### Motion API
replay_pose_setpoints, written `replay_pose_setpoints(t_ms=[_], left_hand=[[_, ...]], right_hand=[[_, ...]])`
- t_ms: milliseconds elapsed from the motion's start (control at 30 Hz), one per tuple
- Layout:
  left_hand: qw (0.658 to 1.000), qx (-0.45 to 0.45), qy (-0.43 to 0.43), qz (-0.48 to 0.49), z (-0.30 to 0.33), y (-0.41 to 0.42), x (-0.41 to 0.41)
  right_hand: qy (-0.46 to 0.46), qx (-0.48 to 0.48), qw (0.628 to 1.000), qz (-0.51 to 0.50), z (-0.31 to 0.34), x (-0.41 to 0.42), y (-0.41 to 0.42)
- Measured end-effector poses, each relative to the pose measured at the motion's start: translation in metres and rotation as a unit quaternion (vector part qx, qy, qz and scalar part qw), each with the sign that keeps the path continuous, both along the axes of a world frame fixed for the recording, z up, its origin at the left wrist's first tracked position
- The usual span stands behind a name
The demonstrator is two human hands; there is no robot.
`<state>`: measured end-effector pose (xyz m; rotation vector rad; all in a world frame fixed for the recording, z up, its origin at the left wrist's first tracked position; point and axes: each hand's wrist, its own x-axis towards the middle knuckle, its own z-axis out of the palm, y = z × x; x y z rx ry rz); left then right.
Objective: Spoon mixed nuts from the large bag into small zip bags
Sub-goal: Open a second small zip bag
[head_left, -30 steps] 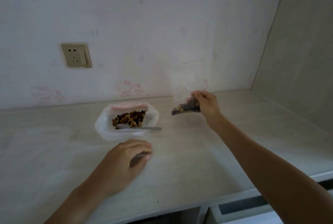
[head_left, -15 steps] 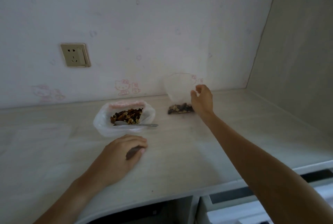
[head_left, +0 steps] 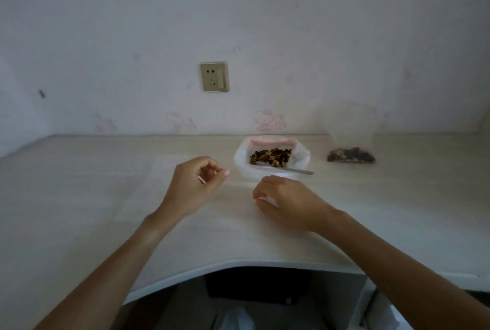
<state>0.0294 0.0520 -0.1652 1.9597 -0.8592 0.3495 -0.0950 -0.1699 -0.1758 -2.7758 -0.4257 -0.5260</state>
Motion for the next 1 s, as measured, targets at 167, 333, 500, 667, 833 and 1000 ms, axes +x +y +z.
replay_pose_setpoints(t_ms=[167, 333, 500, 667, 833, 1000], left_hand=[[0.971, 0.148, -0.027, 0.183, -0.009, 0.049, 0.056], [0.951, 0.233, 0.015, 0.204, -0.036, 0.063, 0.067], [0.956, 0.169, -0.008, 0.238, -0.036, 0.066, 0.068], [0.966, 0.069, -0.013, 0.247, -0.033, 0.068, 0.065], [0.951, -0.036, -0.155, 0.264, -0.002, 0.063, 0.047], [0.945, -0.047, -0.272, 0.176, 0.028, 0.023, 0.011]], right_hand=[[-0.029, 0.009, 1.000, 0.002, -0.016, 0.020, 0.010], [-0.025, 0.029, 0.999, 0.002, -0.021, 0.023, 0.006], [-0.018, 0.049, 0.999, -0.008, -0.021, 0.024, 0.007], [-0.007, 0.059, 0.998, -0.012, -0.019, 0.023, 0.007], [0.001, 0.063, 0.998, -0.025, -0.017, 0.022, 0.008], [-0.010, 0.322, 0.944, -0.066, 0.007, 0.018, 0.011]])
